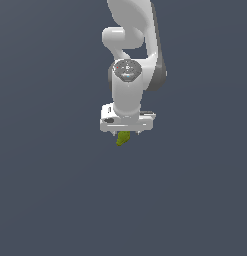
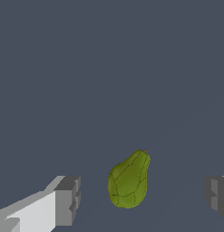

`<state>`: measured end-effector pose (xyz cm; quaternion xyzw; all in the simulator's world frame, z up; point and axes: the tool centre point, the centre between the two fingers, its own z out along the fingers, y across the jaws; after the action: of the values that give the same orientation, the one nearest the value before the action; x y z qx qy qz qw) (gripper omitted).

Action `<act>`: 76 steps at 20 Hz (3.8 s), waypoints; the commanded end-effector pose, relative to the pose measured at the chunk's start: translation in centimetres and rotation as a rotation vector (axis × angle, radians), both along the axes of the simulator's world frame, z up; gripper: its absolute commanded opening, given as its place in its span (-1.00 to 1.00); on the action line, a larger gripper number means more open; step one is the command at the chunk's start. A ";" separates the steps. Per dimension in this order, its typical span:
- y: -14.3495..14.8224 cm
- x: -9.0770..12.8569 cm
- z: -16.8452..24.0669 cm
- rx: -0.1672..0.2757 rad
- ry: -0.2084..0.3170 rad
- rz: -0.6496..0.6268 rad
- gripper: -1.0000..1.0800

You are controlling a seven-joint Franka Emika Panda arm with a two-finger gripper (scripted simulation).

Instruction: Pick up the object and move it to a goal position.

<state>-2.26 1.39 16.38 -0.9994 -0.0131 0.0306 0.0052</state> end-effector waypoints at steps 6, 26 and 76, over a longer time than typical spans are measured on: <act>-0.8 0.0 0.1 -0.003 0.001 -0.006 0.92; -2.1 -0.7 -0.5 -0.013 -0.001 -0.109 0.92; -1.6 -7.2 -7.5 -0.041 -0.050 -1.046 0.92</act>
<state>-9.48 -0.25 9.00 -0.8728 0.4882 0.0001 0.0001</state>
